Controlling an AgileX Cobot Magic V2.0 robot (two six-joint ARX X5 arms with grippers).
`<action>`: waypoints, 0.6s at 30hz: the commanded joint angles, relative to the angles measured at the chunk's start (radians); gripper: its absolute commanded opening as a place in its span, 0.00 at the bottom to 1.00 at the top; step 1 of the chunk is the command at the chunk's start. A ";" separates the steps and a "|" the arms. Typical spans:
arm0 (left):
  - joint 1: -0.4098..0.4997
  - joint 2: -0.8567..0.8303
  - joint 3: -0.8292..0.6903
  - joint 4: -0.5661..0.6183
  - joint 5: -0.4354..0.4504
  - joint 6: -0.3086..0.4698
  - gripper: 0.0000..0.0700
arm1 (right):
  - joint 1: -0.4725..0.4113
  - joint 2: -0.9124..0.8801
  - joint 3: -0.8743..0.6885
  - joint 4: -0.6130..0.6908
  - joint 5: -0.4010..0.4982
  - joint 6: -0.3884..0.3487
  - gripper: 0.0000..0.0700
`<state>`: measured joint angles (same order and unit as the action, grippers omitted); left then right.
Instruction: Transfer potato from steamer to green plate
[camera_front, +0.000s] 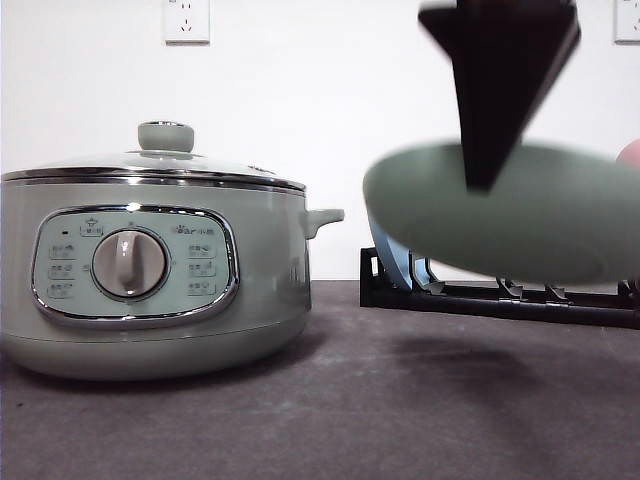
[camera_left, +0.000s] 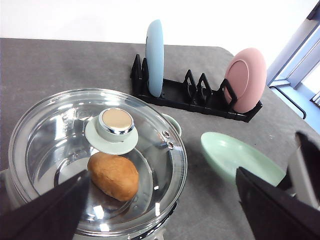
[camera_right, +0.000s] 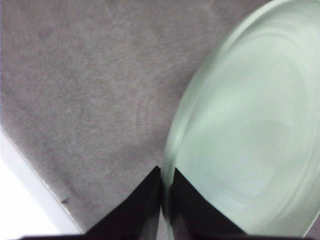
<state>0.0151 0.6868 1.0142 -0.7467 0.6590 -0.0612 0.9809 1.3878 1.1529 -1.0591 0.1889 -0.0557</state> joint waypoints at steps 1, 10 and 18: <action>-0.001 0.005 0.023 0.013 0.006 0.017 0.85 | 0.027 0.021 -0.019 0.037 0.016 0.031 0.01; -0.001 0.005 0.023 0.012 0.006 0.017 0.85 | 0.090 0.114 -0.094 0.130 0.030 0.047 0.01; -0.001 0.005 0.023 0.010 0.006 0.017 0.85 | 0.111 0.245 -0.094 0.141 0.031 0.062 0.01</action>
<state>0.0151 0.6868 1.0145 -0.7452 0.6590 -0.0612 1.0795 1.6013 1.0519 -0.9212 0.2192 -0.0167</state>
